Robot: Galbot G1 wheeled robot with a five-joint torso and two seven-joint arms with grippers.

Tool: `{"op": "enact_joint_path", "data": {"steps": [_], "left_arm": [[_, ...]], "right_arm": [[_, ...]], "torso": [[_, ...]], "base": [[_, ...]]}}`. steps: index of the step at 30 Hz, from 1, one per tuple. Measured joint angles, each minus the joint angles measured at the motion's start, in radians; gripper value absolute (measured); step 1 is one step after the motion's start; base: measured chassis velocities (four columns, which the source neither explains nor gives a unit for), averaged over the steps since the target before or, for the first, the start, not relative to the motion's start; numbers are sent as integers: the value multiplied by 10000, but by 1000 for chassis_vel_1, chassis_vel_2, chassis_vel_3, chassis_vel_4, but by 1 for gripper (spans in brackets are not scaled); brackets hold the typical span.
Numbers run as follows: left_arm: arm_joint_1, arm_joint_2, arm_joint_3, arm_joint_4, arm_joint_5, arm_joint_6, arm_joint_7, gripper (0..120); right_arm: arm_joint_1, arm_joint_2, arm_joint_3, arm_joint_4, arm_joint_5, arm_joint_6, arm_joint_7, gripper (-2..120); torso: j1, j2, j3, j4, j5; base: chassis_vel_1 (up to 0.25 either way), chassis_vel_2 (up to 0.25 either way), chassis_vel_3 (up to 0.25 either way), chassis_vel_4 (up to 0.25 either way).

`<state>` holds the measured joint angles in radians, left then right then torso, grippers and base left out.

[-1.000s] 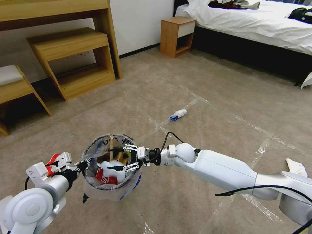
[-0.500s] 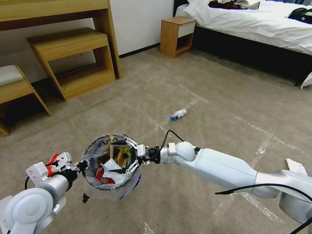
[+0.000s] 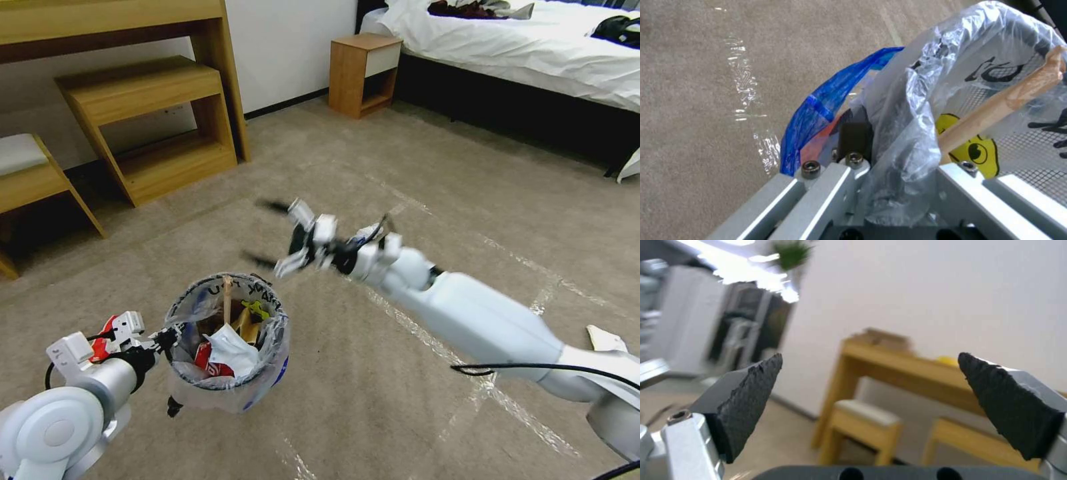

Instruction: Pick up the trash bin and place the garbage on the floor into it.

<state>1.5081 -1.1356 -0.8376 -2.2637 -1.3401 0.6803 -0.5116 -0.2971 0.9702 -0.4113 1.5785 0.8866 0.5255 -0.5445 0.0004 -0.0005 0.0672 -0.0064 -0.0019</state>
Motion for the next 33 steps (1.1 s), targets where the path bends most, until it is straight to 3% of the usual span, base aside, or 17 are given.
{"op": "enact_joint_path", "data": {"steps": [6,12,25,33], "left_arm": [[35,-28,-52,-100,-19,0,-4,0],[101,-59,-197,-290,-111,1,-9,0],[211,-164,-297,-578,-177,7,-31,0],[309,-352,-312,-718,-116,13,-36,0]], "right_arm": [[-1465,-38,1621,525,107,46,1504,100],[-3185,225,3837,1206,-629,-280,3227,100],[-5826,321,6464,1273,-2316,-614,4798,100],[-7484,1303,8072,1656,-3465,-674,5270,100]], "torso": [[0,1,0,0,3],[0,1,0,2,0],[0,1,0,1,2],[0,1,0,0,1]], "base": [[0,0,0,0],[0,0,0,0],[0,0,0,0],[0,0,0,0]]}}
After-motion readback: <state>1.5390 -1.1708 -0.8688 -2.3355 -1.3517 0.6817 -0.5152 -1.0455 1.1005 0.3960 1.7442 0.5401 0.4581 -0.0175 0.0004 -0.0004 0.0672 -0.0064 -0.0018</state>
